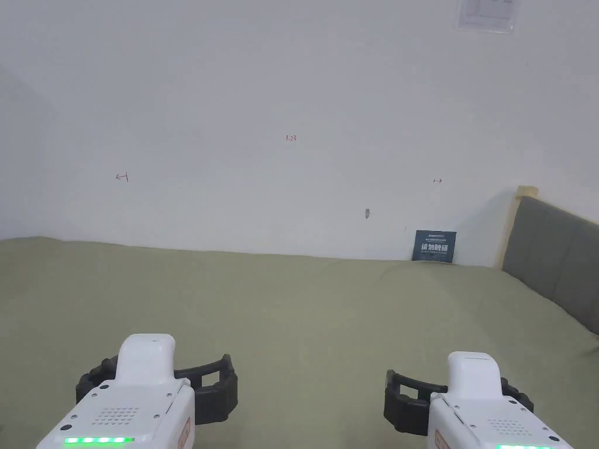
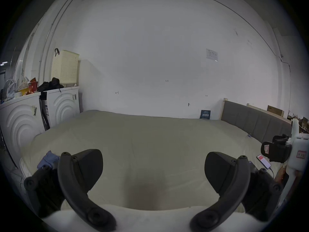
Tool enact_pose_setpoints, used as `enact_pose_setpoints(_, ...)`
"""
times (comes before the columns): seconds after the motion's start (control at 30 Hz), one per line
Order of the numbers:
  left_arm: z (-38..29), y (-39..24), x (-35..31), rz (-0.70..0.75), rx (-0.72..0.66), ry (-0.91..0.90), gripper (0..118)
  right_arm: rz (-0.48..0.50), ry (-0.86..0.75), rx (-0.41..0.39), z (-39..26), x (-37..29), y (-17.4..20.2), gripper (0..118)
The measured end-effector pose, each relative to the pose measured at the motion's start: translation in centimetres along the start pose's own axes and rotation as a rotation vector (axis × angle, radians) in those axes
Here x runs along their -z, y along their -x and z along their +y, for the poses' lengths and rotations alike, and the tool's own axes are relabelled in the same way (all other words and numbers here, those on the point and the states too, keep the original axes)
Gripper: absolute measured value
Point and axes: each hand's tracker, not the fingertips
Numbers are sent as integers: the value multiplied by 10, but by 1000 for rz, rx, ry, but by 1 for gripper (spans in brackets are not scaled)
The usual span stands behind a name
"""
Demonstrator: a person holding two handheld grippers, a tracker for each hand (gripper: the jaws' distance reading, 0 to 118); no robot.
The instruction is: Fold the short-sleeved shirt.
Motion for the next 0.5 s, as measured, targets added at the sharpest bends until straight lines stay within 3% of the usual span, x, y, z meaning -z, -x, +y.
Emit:
enact_pose_setpoints(0.17,2,2,-2,-3,-1,0,118,28,-44,69,4,-4,-6,118)
enact_pose_setpoints(0.5,12,3,-5,4,-2,-22,118,30,-79,80,18,0,-8,118)
